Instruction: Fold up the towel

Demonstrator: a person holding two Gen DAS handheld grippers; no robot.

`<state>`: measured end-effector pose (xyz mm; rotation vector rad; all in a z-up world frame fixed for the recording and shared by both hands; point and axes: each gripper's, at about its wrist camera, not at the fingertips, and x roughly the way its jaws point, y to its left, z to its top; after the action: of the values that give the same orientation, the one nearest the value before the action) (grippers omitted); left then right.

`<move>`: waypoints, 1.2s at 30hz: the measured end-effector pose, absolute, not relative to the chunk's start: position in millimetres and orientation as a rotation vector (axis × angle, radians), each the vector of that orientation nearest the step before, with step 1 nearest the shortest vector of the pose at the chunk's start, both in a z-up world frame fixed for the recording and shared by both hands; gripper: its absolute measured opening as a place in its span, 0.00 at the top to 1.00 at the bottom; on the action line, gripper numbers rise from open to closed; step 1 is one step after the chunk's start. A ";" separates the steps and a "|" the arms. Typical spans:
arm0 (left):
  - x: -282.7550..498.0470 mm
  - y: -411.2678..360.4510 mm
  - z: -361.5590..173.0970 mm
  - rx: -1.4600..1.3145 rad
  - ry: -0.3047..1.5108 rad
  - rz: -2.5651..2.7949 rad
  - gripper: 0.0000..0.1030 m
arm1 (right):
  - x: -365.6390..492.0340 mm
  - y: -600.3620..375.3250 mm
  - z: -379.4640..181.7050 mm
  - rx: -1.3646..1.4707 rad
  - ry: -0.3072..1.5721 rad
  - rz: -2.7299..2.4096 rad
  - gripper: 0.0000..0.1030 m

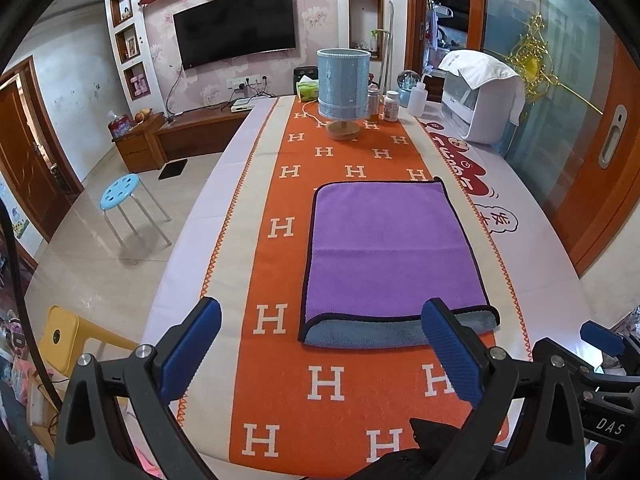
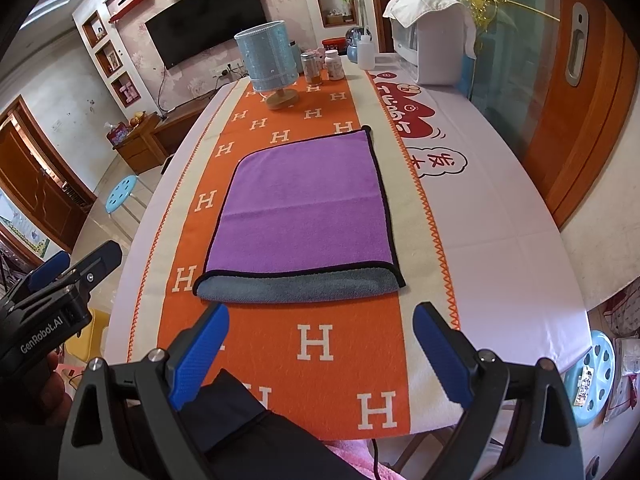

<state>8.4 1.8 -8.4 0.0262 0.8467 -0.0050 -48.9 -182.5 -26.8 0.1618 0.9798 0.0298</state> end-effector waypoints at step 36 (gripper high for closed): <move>49.2 -1.1 -18.8 0.045 0.916 -0.060 0.03 | -12.5 -218.7 -41.6 0.187 1.010 -0.002 0.09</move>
<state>49.2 -1.1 -18.8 0.0448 0.9161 -0.0601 -12.5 -218.7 -41.6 0.1867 1.0099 -0.0021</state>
